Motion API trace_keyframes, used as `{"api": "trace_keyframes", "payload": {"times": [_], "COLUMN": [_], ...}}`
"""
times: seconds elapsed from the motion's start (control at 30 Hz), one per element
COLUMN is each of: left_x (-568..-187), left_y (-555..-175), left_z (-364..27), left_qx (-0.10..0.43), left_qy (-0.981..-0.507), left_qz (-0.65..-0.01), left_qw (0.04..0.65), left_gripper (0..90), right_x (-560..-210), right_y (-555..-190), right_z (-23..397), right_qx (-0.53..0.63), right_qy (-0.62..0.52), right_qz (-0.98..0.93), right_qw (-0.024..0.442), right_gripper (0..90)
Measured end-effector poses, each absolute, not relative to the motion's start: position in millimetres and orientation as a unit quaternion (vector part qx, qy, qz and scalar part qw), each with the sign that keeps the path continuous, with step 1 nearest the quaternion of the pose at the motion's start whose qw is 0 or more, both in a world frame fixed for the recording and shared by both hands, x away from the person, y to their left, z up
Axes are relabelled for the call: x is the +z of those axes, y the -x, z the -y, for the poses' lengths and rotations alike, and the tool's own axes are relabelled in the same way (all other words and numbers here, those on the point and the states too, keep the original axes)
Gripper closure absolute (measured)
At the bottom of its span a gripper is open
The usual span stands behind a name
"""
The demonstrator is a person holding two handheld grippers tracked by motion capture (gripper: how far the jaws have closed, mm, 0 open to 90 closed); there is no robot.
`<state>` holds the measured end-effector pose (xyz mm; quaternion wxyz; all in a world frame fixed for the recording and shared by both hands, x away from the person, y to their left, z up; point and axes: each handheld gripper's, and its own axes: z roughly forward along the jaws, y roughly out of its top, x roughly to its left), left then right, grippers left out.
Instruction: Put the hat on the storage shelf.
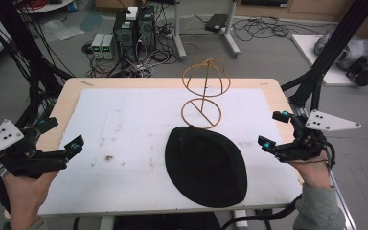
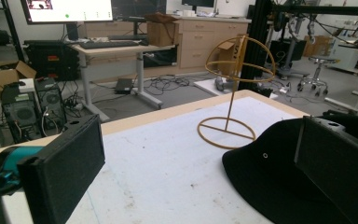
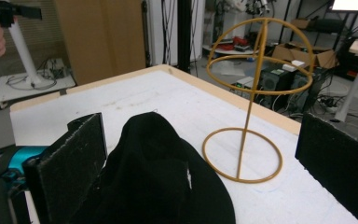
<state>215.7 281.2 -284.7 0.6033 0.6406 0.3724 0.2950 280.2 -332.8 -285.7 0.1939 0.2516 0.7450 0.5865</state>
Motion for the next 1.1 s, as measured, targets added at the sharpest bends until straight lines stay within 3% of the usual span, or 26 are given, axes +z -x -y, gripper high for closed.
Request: {"api": "trace_keyframes", "payload": {"times": [1.1], "left_x": [-291], "left_y": [-213], "left_z": [-277], "left_qx": [0.287], "left_qy": [-0.650], "left_qz": [-0.381], "left_qw": [0.592], "left_gripper": [1.7], "right_x": [-302], "right_y": [-313], "right_z": [264], "right_qx": [0.538], "right_qy": [-0.177], "right_qz": [-0.815], "right_qw": [0.126], "right_gripper": [1.1]}}
